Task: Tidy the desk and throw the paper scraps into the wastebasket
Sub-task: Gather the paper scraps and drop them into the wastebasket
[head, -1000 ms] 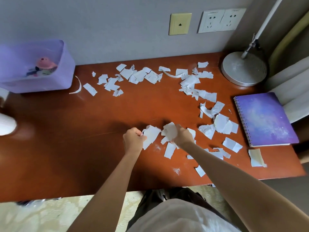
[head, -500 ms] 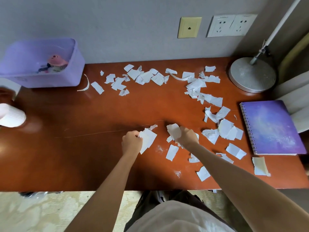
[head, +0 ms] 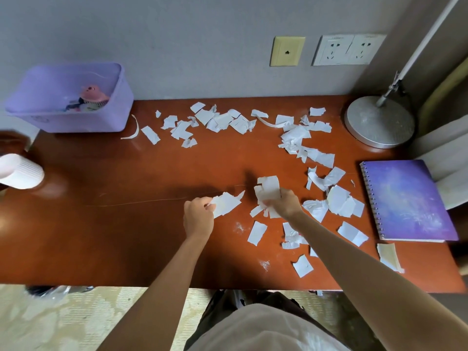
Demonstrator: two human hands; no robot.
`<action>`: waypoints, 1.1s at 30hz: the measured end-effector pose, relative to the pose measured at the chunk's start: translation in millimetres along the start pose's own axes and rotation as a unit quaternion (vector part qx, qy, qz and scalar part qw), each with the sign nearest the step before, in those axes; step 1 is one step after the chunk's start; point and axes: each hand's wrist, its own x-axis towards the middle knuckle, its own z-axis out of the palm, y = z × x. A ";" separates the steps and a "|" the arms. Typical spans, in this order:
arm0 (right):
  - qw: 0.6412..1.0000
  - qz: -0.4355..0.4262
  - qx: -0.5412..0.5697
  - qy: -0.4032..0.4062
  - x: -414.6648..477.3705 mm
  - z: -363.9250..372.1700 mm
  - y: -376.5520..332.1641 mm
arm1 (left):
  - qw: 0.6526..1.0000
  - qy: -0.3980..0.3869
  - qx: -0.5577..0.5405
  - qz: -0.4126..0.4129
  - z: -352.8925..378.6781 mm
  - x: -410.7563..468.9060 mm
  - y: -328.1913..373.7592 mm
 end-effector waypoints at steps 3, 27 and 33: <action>0.998 0.015 0.047 -0.028 -3.0 4.3 -0.8 | 1.000 0.007 -0.015 -0.005 -1.9 -2.9 -0.8; 0.977 -0.141 0.112 -0.115 -105.4 218.9 -163.4 | 0.955 0.198 -0.199 -0.101 -197.6 6.7 -149.1; 0.969 -0.125 0.159 -0.140 -170.6 350.2 -227.9 | 0.952 0.215 -0.177 -0.124 -301.5 33.0 -264.8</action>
